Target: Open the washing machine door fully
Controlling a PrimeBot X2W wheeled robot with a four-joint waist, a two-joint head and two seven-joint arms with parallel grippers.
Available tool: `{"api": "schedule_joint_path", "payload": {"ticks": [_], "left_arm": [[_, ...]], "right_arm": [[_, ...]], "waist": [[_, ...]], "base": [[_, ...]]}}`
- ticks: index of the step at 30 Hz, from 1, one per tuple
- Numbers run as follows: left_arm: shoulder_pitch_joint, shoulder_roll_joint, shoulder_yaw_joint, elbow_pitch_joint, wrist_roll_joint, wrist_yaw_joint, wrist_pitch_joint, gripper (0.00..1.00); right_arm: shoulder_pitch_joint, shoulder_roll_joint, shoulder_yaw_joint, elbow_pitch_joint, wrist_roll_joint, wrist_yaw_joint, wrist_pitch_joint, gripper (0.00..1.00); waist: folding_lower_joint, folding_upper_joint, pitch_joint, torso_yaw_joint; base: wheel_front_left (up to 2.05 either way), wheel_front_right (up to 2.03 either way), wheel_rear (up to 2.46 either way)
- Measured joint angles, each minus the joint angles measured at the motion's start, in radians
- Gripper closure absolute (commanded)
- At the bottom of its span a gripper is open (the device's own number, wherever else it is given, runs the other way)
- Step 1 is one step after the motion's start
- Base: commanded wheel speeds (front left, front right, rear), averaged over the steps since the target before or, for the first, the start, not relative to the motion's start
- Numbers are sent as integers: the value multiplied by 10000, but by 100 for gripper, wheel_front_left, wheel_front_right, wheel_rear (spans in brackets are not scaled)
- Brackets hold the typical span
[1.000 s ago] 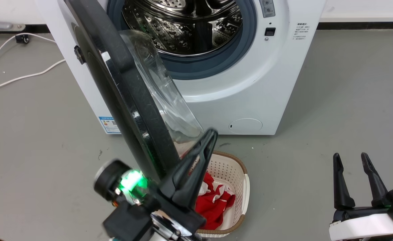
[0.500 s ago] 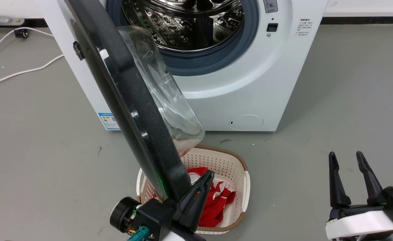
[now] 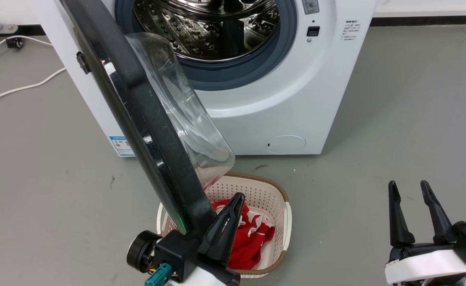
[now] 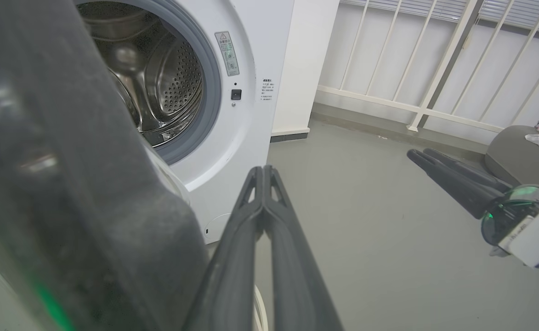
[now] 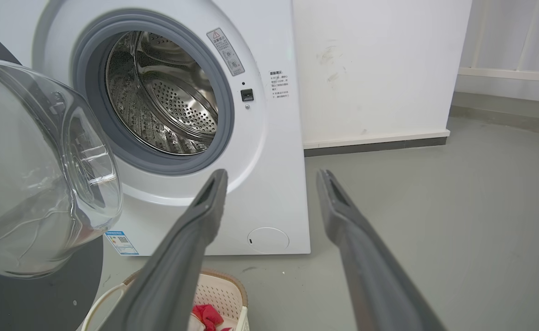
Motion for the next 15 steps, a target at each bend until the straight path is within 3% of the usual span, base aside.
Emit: {"api": "schedule_joint_path", "payload": {"ticks": [7,15], "left_arm": [[331,19,17,-127,-19,211,-61,100],[859,27,-100,-301,-90,395,-132,100]], "right_arm": [[18,0,-31,27,2,0,17,0],[73,2,-36,-167,-107,0,240,0]], "waist": [[0,0,-20,358],[0,0,-16,1475]], "base": [[0,0,0],[0,0,0]]}}
